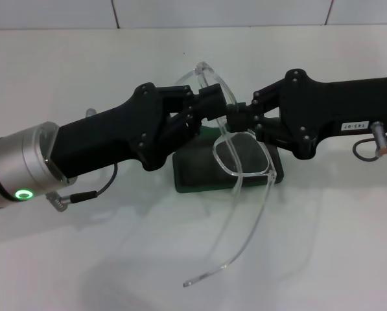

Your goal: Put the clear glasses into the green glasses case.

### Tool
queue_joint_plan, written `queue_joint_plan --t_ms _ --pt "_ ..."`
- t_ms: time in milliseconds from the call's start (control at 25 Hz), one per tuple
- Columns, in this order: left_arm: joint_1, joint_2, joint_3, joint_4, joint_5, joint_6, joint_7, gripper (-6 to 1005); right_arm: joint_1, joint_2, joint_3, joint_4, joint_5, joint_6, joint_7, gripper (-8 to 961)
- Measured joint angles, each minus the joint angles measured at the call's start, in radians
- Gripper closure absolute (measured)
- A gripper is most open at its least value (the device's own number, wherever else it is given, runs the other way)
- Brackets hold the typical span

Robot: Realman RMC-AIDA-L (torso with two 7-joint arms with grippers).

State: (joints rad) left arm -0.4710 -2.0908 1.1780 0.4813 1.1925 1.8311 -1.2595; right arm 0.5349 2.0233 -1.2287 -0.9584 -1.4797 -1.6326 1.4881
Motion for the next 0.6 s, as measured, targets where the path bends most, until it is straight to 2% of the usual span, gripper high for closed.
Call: queue_joint_plan --t_ms 600 --pt "0.000 0.000 0.000 -0.009 -0.014 -0.001 0.014 902 0.008 0.002 -0.016 0.010 0.020 -0.003 -0.018 901"
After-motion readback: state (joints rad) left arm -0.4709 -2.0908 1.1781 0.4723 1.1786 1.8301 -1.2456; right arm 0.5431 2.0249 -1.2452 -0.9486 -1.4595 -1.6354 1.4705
